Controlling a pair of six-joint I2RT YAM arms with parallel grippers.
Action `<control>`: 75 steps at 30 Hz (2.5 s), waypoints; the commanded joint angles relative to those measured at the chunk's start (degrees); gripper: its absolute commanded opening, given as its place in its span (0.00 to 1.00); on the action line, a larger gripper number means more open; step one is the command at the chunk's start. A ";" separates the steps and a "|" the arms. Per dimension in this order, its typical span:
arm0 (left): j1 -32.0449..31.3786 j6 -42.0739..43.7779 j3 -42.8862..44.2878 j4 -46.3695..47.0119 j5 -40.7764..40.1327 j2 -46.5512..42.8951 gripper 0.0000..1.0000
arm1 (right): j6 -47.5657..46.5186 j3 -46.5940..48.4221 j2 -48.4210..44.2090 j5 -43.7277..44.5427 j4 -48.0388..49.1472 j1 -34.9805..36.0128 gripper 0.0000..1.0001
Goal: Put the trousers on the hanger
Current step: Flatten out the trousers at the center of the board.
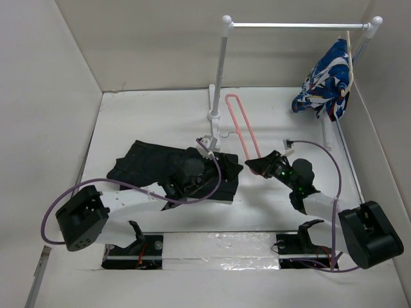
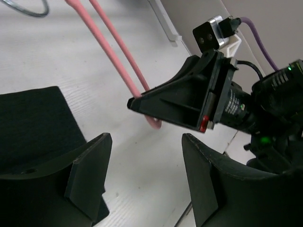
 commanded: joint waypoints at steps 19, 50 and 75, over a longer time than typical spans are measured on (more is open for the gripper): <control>-2.65 -8.76 3.75 16.03 -10.57 14.19 0.46 | -1.46 -2.89 -6.03 16.92 0.01 18.59 0.00; -5.11 -15.79 -3.72 16.64 -5.21 16.56 0.00 | -12.70 1.06 -45.43 29.59 -53.86 19.75 0.13; -6.78 -17.38 -4.15 13.75 -13.29 23.16 0.00 | -18.42 17.67 18.57 22.21 -23.11 16.32 0.39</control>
